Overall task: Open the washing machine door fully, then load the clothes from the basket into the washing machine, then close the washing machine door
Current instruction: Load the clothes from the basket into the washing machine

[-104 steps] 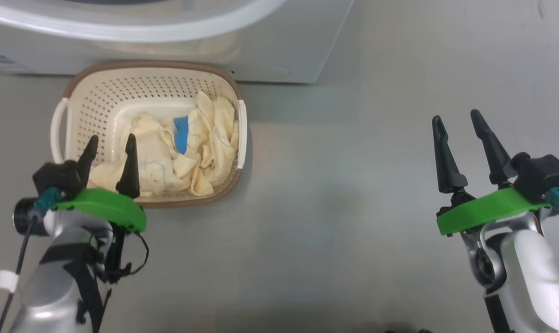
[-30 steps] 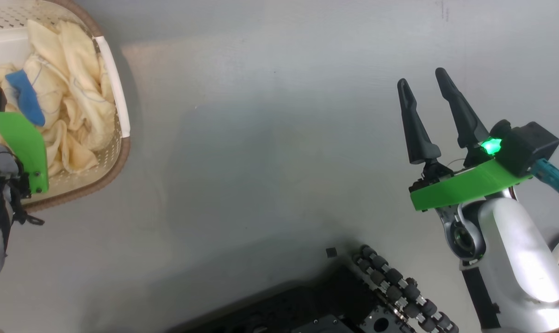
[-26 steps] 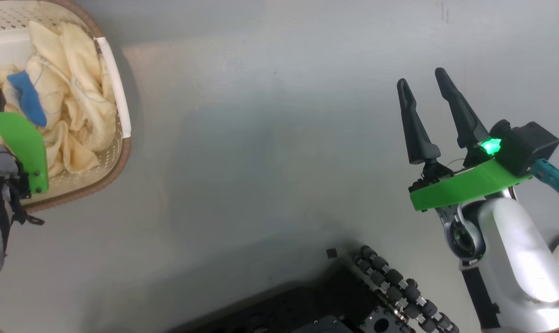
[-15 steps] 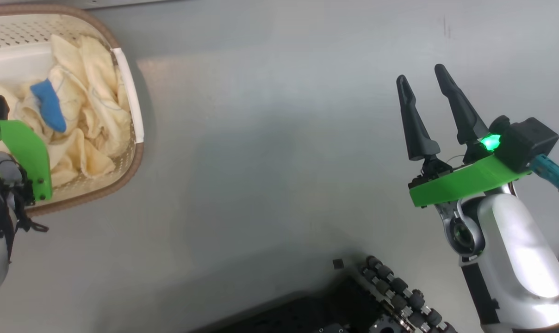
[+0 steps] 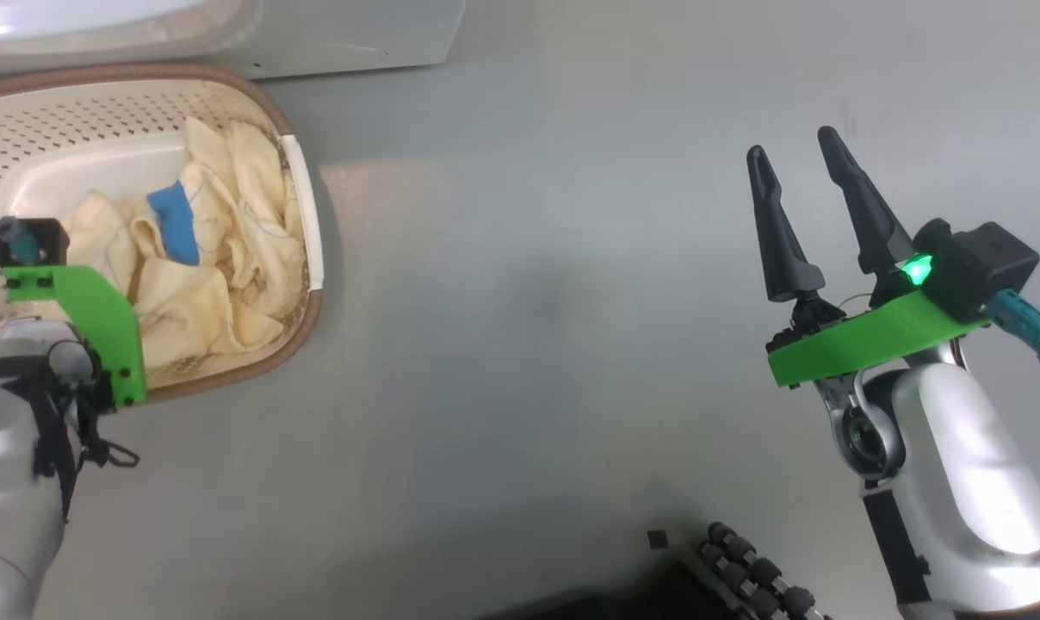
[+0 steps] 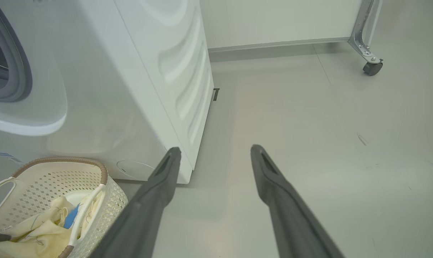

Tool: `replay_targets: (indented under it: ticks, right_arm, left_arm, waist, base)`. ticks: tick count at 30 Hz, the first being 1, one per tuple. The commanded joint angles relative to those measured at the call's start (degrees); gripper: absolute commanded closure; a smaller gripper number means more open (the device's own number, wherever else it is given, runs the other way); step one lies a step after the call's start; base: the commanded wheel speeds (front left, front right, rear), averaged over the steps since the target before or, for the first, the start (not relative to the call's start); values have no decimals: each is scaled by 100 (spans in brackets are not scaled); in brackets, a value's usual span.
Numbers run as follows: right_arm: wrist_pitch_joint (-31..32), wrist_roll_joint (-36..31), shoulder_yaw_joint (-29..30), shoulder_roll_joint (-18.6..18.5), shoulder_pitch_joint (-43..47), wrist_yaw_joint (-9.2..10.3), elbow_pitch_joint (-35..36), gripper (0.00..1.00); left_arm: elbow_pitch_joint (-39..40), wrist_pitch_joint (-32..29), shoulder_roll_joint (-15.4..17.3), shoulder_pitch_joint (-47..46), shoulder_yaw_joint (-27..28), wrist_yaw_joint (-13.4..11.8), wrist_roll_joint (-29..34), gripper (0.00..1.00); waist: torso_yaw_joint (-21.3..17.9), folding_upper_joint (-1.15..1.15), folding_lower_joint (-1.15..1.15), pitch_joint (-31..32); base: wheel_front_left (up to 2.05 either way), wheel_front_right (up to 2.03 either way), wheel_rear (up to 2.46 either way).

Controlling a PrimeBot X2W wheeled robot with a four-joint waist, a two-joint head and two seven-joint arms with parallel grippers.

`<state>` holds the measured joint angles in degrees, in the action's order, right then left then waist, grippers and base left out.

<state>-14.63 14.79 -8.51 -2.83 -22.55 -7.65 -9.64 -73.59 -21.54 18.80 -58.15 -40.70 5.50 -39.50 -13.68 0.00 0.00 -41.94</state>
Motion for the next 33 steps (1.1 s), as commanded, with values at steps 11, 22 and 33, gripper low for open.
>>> replay_targets:
  ticks: [11, 22, 33]
  right_arm:
    - [-37, -120, -39, -5, 250, 16, -1, 0]
    - [-37, -199, -38, -5, 418, 16, -154, 0]
    - [-37, -295, 14, -10, 661, 16, -252, 0]
  left_arm:
    - [221, 1098, 224, 426, 17, -46, 95, 100]
    - [745, 2790, 262, 782, -25, -364, 258, 100]
    - [1890, 3631, 364, 1314, 263, -633, 203, 100]
  waist:
    - [399, 0, 0, 679]
    - [611, 0, 0, 1277]
    - [776, 0, 0, 1788]
  base:
    - [0, 0, 0]
    - [0, 0, 0]
    - [0, 0, 0]
